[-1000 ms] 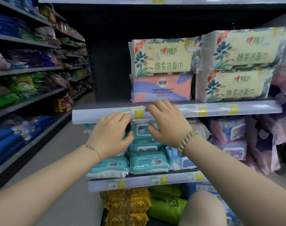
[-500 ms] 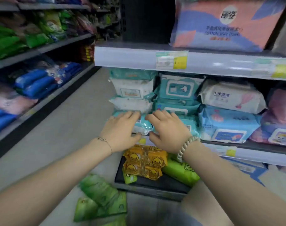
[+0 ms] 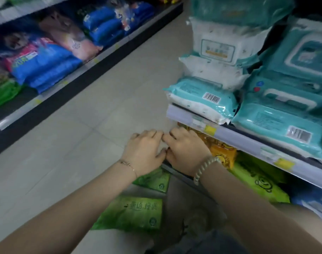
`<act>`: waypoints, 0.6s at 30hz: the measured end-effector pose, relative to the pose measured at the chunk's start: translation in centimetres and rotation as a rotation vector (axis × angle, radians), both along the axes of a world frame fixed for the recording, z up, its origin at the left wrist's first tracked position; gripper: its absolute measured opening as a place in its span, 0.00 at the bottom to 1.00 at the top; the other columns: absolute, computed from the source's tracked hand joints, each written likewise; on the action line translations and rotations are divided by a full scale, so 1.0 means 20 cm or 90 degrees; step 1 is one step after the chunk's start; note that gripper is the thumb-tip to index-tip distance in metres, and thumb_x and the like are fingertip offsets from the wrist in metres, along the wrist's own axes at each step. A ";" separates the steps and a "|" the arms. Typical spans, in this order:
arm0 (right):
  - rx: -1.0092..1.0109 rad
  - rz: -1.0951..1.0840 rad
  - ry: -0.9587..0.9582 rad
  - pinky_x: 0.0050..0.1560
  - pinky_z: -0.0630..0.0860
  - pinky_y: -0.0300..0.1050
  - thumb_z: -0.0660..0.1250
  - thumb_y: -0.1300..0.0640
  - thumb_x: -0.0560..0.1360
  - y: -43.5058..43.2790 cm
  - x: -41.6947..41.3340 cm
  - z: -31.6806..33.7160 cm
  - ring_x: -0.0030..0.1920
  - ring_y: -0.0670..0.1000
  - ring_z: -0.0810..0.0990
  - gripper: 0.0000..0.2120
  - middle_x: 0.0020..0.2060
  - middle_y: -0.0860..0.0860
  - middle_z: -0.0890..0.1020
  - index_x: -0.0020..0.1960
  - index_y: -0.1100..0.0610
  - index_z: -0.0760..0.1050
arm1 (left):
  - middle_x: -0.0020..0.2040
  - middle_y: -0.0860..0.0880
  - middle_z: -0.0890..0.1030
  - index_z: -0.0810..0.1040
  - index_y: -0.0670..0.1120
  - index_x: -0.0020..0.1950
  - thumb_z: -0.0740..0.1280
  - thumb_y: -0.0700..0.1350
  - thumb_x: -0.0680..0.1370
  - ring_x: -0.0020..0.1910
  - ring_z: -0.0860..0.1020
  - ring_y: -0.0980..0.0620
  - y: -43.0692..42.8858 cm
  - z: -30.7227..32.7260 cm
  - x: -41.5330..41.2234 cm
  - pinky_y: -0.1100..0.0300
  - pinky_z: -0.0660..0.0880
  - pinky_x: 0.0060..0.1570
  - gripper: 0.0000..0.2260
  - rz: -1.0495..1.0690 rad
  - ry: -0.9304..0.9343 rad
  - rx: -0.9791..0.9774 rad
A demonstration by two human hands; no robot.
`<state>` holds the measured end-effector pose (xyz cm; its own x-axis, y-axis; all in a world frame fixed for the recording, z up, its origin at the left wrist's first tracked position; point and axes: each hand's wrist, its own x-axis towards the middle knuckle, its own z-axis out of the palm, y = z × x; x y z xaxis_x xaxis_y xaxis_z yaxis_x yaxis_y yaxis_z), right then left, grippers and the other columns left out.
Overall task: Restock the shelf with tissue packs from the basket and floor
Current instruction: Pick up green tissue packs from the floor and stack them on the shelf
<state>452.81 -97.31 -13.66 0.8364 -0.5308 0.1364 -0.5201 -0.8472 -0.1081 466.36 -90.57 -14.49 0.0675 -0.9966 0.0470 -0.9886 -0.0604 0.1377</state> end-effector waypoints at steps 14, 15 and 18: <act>0.281 -0.003 0.276 0.65 0.62 0.56 0.59 0.50 0.76 0.02 0.05 -0.41 0.67 0.57 0.63 0.20 0.64 0.53 0.66 0.67 0.52 0.63 | 0.62 0.47 0.71 0.63 0.48 0.68 0.65 0.50 0.75 0.62 0.72 0.44 0.04 -0.55 -0.13 0.49 0.70 0.57 0.24 0.229 0.111 0.325; 0.297 -0.009 0.287 0.64 0.62 0.56 0.59 0.50 0.77 0.01 0.07 -0.43 0.67 0.57 0.63 0.20 0.64 0.53 0.66 0.67 0.52 0.63 | 0.62 0.47 0.71 0.62 0.48 0.68 0.65 0.49 0.74 0.62 0.72 0.44 0.00 -0.55 -0.13 0.49 0.69 0.58 0.24 0.237 0.117 0.328; 0.339 -0.031 0.311 0.62 0.66 0.54 0.59 0.51 0.77 0.02 0.11 -0.48 0.66 0.58 0.65 0.23 0.66 0.54 0.66 0.70 0.52 0.61 | 0.63 0.45 0.70 0.62 0.47 0.69 0.64 0.48 0.76 0.63 0.72 0.43 -0.03 -0.56 -0.11 0.48 0.68 0.59 0.23 0.255 0.123 0.356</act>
